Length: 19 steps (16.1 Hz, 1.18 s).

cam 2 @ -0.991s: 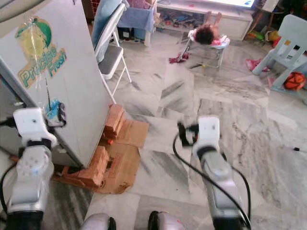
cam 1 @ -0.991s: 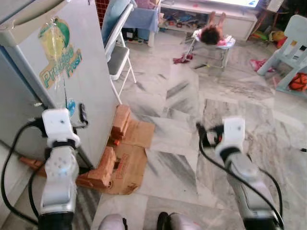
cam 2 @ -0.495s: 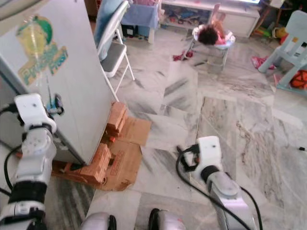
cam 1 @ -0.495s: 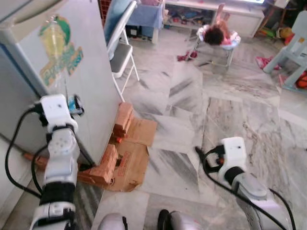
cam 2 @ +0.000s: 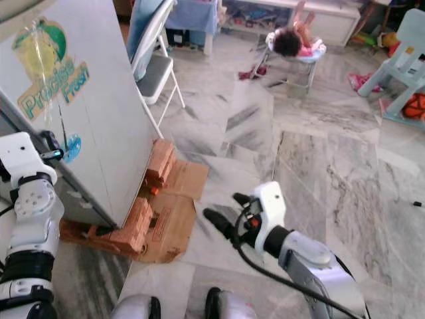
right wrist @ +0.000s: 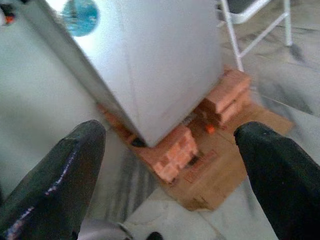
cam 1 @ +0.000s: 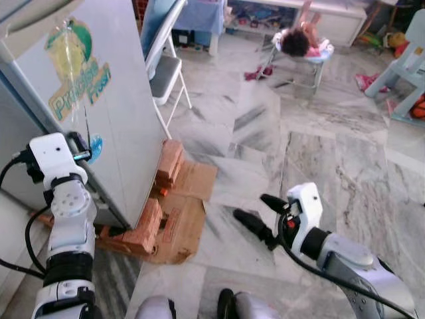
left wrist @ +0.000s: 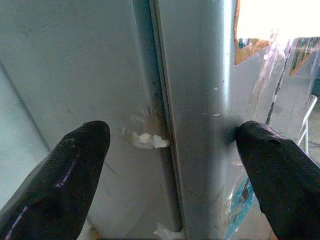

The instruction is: Restocking fridge

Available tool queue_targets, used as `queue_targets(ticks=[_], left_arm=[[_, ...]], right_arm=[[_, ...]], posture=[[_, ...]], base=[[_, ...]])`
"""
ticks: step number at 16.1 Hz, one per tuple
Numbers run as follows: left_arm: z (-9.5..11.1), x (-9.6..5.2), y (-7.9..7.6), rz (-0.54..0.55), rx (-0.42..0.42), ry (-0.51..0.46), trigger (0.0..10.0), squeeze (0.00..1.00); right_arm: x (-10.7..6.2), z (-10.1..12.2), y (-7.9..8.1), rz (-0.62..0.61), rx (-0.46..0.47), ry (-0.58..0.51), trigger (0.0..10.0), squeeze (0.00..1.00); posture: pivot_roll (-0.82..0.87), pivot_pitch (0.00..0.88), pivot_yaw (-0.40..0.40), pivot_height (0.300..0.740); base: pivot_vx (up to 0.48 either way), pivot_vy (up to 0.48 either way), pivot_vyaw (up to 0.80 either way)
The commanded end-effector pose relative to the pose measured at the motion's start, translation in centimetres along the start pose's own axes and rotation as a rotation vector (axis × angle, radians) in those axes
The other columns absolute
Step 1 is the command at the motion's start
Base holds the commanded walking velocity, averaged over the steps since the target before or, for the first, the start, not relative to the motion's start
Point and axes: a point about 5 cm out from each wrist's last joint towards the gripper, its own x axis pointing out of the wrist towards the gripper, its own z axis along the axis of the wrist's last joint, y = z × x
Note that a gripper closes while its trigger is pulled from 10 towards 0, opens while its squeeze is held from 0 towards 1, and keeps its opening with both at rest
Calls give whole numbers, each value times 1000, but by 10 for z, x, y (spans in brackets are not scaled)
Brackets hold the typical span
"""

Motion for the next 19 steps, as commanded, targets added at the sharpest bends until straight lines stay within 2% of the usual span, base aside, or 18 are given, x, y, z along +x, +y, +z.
queue_targets(ticks=[1,2,4,5,6,7,9,10,11,12,14,15,16,17,18,19], left_arm=[[-10,-1,6,-2,-6,41,10000,0],[-18,2,-1,-72,-37,95,10000,0],[-18,12,-11,-114,-22,122,10000,0],[-16,19,-21,-162,-38,145,10000,0],[-13,23,-27,-190,-32,142,10000,0],[-10,26,-37,-270,-46,150,10000,0],[-9,26,-49,-368,-66,160,10000,0],[-10,25,-58,-439,-76,178,10000,0],[-11,20,-73,-521,-51,189,10000,0],[-8,7,-98,-667,2,147,10000,0],[-5,-10,-123,-827,-35,131,10000,0],[-3,-30,-146,-995,-26,106,10000,0],[1,-67,-174,-1238,-8,52,10000,0],[4,-96,-189,-1406,-12,13,10000,0],[8,-110,-193,-1453,-21,-21,10000,0],[12,-116,-195,-1470,-42,-46,10000,0]], right_arm=[[-2,-1,0,16,-14,20,10000,0],[-1,-1,0,20,-9,24,10000,0],[-4,-3,1,66,37,40,10000,0],[-13,-3,4,139,85,56,10000,0],[-17,1,2,140,67,26,10000,0],[-18,8,-5,91,43,-17,10000,0],[-18,9,-9,58,16,-24,10000,0],[-17,10,-12,29,5,-32,10000,0],[-15,12,-14,4,1,-51,10000,0],[-10,16,-17,-23,-2,-81,10000,0],[-8,18,-20,-60,-18,-101,10000,0],[-7,18,-24,-104,-22,-113,10000,0],[-5,18,-29,-171,-42,-124,10000,0],[-4,19,-33,-225,-52,-141,10000,0],[-3,20,-35,-250,-63,-150,10000,0],[-2,21,-36,-271,-70,-166,10000,0]], posture=[[79,138,-52,740],[79,137,-55,740],[80,134,-56,740],[77,129,-55,740],[67,123,-54,740],[58,115,-54,740],[55,110,-53,740],[59,108,-51,740],[62,103,-47,740],[63,99,-44,740],[69,90,-45,740],[70,88,-45,740],[73,84,-45,740],[81,77,-44,740],[83,75,-43,740],[88,70,-39,740]], base=[[0,0,0],[0,0,0],[0,0,0],[0,0,0],[0,0,0],[0,0,0],[0,0,0],[0,0,0],[0,0,0],[0,0,0],[0,0,0],[0,0,0],[0,0,0],[0,0,0],[0,0,0],[0,0,0]])
